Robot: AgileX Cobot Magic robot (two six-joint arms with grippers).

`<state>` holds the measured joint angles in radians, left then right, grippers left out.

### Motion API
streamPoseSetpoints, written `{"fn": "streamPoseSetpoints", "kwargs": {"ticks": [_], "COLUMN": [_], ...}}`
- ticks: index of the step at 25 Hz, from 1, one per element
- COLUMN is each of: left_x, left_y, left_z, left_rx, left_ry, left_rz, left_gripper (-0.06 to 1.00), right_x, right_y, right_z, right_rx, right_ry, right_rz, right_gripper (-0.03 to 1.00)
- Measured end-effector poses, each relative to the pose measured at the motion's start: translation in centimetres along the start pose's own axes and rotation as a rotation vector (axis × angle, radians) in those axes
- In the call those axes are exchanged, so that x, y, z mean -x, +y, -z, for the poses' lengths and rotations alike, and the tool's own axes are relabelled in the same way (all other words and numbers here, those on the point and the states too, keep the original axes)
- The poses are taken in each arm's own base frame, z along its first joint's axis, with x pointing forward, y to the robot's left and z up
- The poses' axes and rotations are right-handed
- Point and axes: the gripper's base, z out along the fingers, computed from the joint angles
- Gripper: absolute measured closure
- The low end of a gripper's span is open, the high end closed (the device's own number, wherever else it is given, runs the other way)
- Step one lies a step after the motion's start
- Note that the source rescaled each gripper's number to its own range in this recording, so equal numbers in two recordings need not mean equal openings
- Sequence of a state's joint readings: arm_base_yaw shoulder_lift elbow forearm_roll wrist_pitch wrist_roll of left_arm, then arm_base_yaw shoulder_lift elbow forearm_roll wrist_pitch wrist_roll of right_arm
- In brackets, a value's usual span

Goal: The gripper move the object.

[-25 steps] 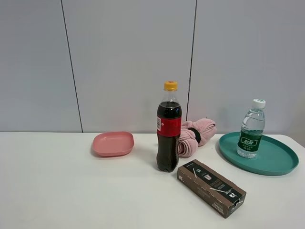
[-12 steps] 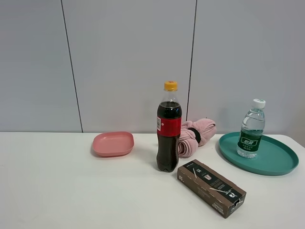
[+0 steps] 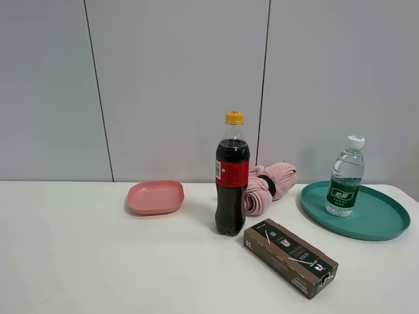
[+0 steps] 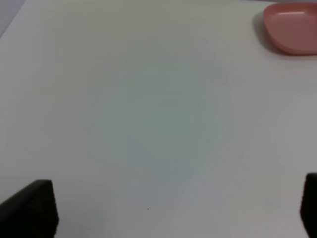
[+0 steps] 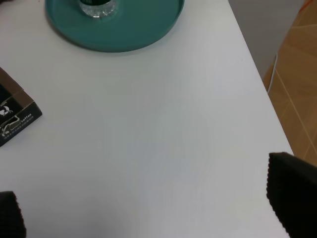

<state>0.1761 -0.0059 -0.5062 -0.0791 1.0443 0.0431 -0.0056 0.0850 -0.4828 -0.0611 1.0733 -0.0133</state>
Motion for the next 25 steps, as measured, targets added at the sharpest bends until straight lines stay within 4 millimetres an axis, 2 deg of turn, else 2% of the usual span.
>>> {"fn": "streamPoseSetpoints", "kwargs": {"ticks": [25], "left_x": [0.00], "left_y": [0.00], "left_z": [0.00], "left_rx": [0.000], "left_ry": [0.000], "left_rz": [0.000], "left_gripper": [-0.06], "right_x": [0.00], "right_y": [0.22], "right_z": [0.00], "right_rx": [0.024], "right_ry": [0.000], "right_rz": [-0.027], "right_gripper": [-0.03]}}
